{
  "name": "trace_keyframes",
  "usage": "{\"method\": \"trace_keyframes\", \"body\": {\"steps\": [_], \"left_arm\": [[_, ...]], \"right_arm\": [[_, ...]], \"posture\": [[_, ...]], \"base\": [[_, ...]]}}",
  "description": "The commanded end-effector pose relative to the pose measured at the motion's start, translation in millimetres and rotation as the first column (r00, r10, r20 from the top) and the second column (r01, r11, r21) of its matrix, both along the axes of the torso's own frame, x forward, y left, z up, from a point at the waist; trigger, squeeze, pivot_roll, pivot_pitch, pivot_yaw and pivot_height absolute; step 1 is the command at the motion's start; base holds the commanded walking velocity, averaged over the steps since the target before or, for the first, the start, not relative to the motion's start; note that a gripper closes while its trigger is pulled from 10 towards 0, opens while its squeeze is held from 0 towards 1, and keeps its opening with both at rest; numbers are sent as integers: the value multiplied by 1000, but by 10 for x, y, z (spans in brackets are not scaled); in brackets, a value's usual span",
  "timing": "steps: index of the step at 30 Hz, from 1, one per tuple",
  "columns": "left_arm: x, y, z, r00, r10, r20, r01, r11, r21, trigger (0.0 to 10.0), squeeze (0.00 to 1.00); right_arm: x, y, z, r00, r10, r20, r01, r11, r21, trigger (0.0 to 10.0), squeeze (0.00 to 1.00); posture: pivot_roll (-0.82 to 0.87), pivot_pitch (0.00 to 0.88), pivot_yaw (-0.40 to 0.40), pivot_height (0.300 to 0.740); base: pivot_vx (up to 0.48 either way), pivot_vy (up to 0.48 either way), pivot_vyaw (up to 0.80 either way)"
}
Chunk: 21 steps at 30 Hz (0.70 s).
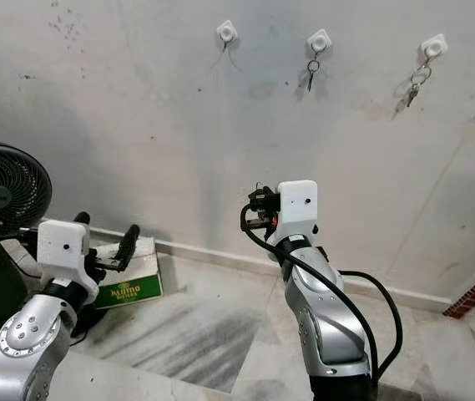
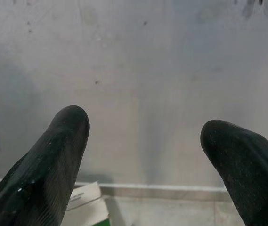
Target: Hang keys on a hook
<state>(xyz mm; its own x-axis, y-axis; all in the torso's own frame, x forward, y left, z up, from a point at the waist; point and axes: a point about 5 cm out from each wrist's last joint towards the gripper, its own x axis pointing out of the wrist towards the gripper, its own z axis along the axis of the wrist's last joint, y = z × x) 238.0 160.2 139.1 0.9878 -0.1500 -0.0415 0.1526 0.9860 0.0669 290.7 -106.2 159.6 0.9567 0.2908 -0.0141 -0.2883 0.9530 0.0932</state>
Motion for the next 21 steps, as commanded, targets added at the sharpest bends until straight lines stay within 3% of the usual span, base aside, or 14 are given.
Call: {"method": "trace_keyframes", "body": {"steps": [1,21], "left_arm": [[-4,4,31,1000,-2,10,2,1000,-8,10000,0],[0,-24,20,1000,-12,0,12,1000,-24,10000,0]], "right_arm": [[11,43,30,1000,19,9,-19,1000,12,10000,0],[3,48,-14,1000,25,-5,-25,1000,1,10000,0]], "posture": [[140,0,20,740],[138,0,18,740]], "base": [[379,0,0],[391,0,0]]}}
